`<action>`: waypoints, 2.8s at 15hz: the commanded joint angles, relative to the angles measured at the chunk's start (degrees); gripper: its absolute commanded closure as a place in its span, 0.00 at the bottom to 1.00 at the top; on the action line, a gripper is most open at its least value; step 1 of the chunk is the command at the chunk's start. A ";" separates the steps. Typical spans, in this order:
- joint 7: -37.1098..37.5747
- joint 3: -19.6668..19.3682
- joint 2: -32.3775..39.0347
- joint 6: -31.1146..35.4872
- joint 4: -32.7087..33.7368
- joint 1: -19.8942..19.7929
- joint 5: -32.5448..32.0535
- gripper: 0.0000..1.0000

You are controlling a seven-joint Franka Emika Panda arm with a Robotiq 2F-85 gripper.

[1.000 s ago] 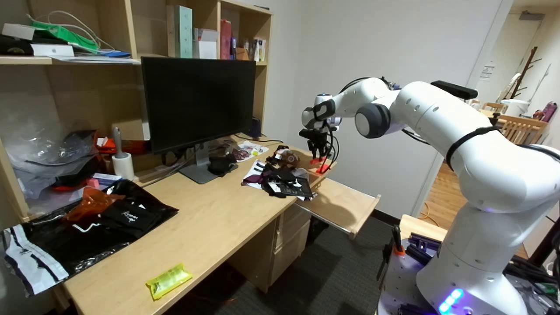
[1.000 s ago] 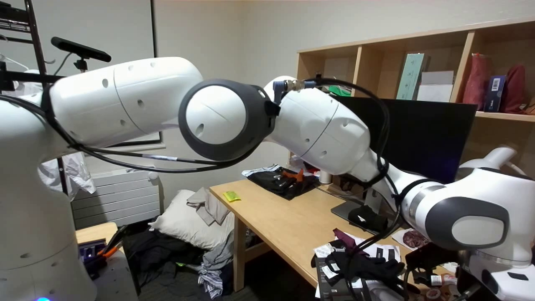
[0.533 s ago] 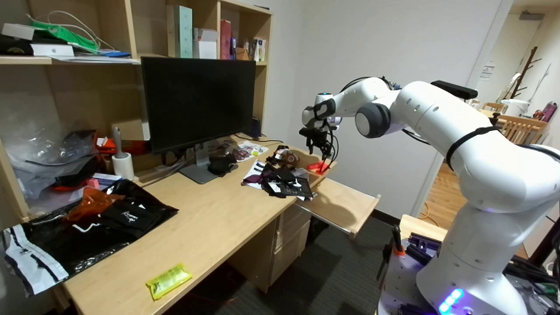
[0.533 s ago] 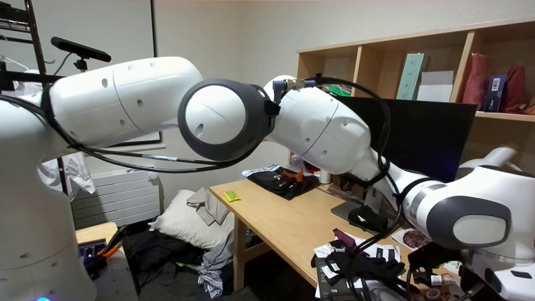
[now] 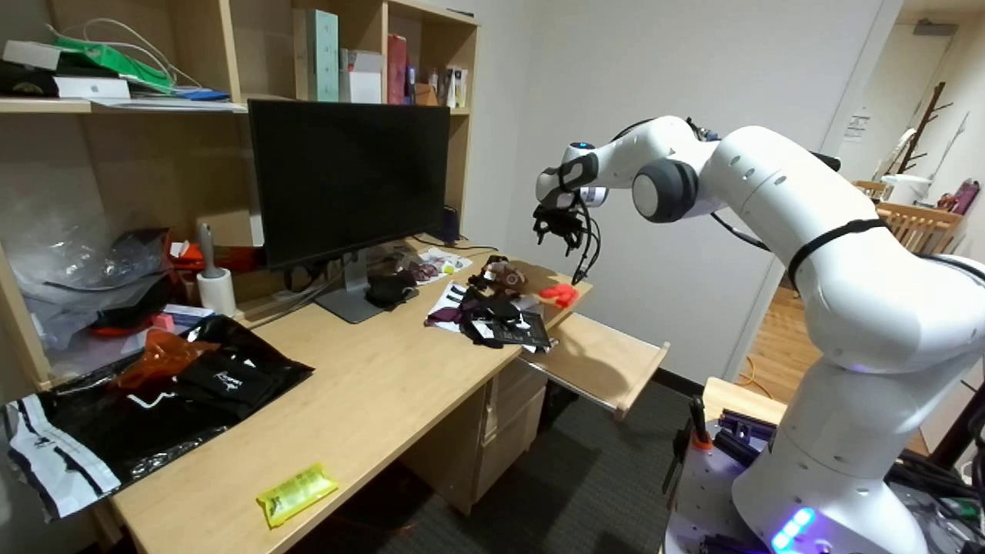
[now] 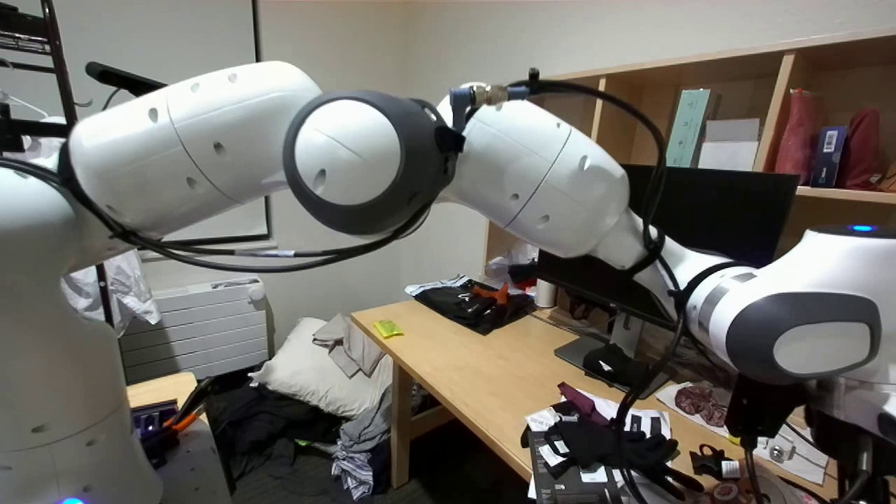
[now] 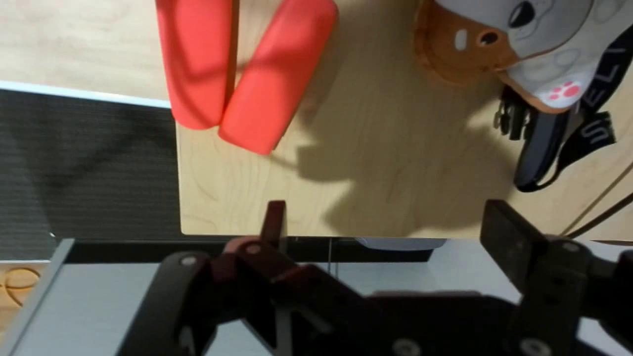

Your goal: Move the orange objects from the pullout table to the desk

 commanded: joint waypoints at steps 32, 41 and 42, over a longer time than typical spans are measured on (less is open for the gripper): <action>-73.59 25.82 -39.78 28.31 -70.39 -0.08 1.38 0.00; -86.87 30.34 -65.17 24.87 -95.26 8.32 5.29 0.00; -85.08 28.38 -67.70 24.49 -96.79 11.61 5.72 0.00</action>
